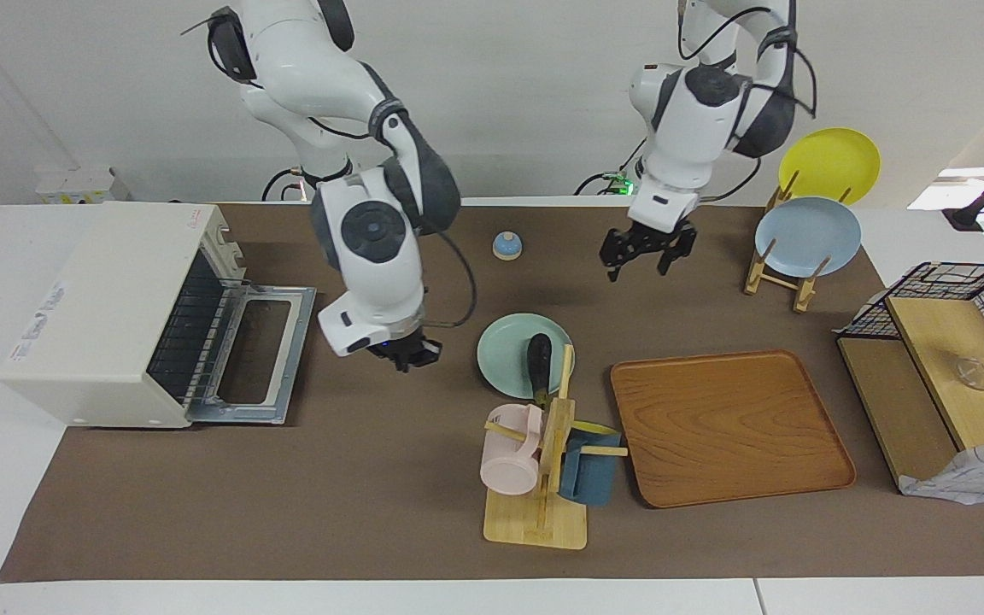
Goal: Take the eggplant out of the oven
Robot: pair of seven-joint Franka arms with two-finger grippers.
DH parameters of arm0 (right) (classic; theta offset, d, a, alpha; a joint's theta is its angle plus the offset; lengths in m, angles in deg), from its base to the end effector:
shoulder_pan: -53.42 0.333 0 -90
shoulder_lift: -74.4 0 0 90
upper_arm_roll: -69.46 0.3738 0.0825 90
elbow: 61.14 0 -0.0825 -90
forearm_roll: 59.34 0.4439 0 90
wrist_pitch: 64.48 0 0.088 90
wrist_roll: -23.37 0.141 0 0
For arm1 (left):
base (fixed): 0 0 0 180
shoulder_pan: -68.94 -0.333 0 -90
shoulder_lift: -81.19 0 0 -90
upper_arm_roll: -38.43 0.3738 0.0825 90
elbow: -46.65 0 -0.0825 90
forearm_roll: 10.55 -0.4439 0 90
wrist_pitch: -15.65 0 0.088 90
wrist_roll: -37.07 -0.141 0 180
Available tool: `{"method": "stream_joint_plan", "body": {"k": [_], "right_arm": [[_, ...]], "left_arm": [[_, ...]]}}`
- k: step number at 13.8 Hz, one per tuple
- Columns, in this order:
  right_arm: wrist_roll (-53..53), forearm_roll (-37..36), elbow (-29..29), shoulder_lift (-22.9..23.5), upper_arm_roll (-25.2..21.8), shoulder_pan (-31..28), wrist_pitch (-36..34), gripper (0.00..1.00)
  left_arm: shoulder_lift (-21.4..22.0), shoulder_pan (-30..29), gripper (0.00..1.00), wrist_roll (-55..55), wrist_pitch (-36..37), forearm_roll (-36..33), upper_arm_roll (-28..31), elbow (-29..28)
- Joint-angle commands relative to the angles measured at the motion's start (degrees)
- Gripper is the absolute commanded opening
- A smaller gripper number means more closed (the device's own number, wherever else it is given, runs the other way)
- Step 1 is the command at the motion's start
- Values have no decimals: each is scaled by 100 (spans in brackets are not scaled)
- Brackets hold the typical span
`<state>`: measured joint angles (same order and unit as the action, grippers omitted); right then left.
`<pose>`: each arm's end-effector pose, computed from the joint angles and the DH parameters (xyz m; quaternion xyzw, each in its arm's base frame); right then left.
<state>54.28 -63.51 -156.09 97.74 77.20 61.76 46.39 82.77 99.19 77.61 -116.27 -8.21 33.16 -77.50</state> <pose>0.6991 0.1844 0.3568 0.9911 -0.1176 -0.0550 0.0306 0.4875 -0.3505 0.4146 0.9950 0.0559 0.0549 0.0620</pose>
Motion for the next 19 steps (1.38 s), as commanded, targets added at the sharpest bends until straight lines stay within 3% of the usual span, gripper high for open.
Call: {"method": "stream_joint_plan", "body": {"k": [1,3,7,9,12,16,17,18,19], "right_arm": [[-487,-162,-2157,-945,88,-437,1015,0],[-612,-618,-2343,-981,88,-701,1068,0],[-682,-1339,-2538,-1007,88,-940,1007,0],[-726,-1699,-2354,-990,97,-914,692,0],[-1592,-1763,-1267,-928,114,-966,-667,0],[-2710,-1701,-1079,-1709,106,-1527,-1330,2],[-3009,-1701,-1079,-1815,106,-1703,-1349,7],[-3177,-1510,-1044,-1938,106,-1800,-1349,28],[-3196,-1125,-974,-2078,97,-1853,-1357,64]], "left_arm": [[-1149,393,99,506,-560,12,122,742],[-1554,604,99,805,-983,-23,139,909],[-2425,675,94,1131,-993,-41,148,1726],[-2523,736,94,1184,-1002,-41,148,1798],[-2602,816,94,1272,-967,-41,148,1902],[-2778,798,94,1325,-203,-41,148,2676],[-2787,807,94,1377,-263,-58,148,2642],[-2787,824,94,1378,-386,-76,148,2511],[-2778,938,94,1386,-552,-76,148,2353]]}}
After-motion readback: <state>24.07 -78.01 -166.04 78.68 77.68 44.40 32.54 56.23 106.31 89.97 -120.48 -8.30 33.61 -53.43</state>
